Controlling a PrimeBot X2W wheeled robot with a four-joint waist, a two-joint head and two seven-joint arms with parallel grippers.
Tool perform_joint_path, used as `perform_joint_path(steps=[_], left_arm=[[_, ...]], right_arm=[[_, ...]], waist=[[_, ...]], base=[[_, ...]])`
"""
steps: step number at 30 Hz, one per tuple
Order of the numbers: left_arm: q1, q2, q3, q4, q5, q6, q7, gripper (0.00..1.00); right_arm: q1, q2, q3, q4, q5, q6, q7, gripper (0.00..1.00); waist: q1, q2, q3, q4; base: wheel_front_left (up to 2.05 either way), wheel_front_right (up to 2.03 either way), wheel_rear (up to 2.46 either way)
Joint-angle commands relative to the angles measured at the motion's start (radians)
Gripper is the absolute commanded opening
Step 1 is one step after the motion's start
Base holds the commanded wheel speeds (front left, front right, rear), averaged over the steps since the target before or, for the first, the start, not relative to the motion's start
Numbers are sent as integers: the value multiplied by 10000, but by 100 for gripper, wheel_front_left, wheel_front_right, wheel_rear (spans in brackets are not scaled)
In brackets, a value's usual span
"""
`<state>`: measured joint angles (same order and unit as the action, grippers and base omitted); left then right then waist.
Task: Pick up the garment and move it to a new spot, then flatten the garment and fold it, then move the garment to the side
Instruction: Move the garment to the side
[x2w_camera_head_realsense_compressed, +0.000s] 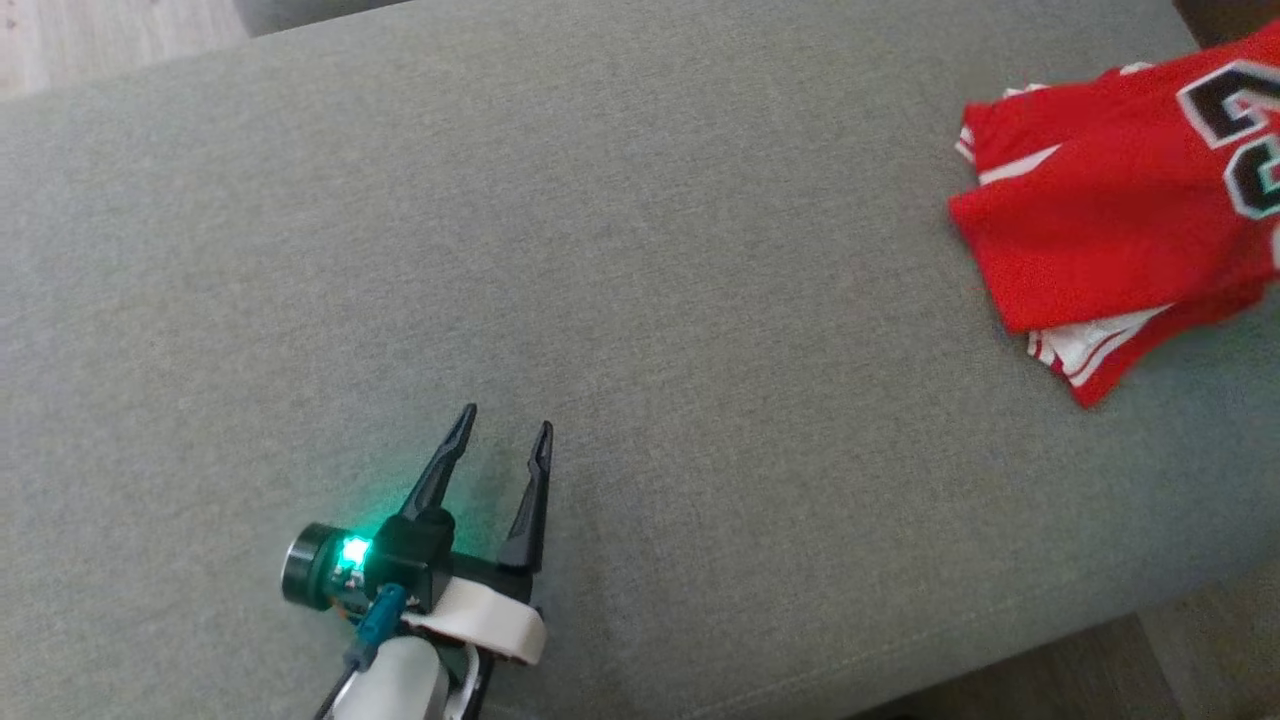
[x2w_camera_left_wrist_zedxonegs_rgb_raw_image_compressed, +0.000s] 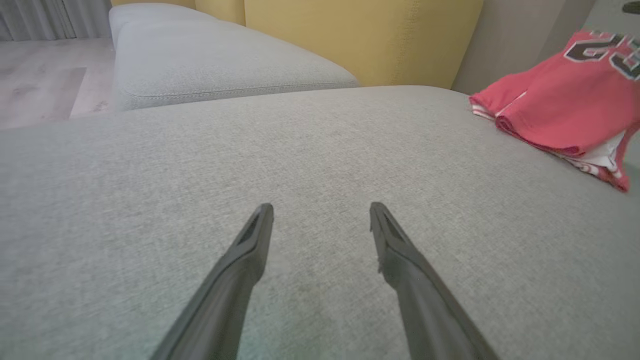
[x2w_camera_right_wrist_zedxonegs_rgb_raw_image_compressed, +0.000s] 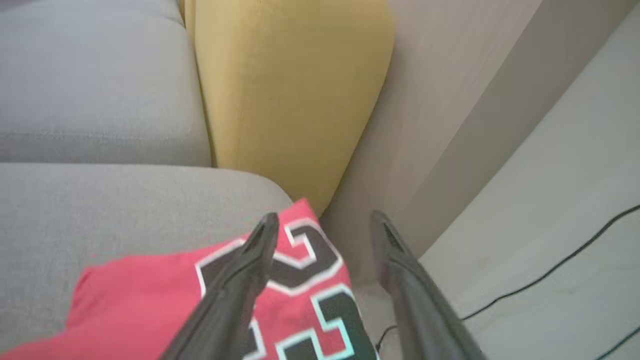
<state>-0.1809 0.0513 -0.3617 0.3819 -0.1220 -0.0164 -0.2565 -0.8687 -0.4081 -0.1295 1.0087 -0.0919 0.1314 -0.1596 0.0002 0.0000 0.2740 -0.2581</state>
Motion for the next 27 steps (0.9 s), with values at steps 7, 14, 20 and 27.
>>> perform_joint_path(steps=[7,14,20,27], left_arm=[[-127,-11,534,-379,-52,255,-53,100],[181,-11,853,-561,-145,480,-53,100],[451,-11,1181,-603,-117,557,-53,100],[746,-11,1594,-628,-353,714,-53,100]], right_arm=[[239,1456,-276,-741,-548,-7,-930,100],[1451,2496,-10,-2003,78,-7,-1015,100],[3206,3121,175,-3266,698,-7,-1019,100],[4715,3495,44,-3822,1130,-7,-1020,100]], waist=[[-2,0,-349,249],[-2,0,-669,826],[-2,0,-954,1703],[-2,0,-1234,2760]], base=[[0,0,0],[0,0,0],[0,0,0],[0,0,0]])
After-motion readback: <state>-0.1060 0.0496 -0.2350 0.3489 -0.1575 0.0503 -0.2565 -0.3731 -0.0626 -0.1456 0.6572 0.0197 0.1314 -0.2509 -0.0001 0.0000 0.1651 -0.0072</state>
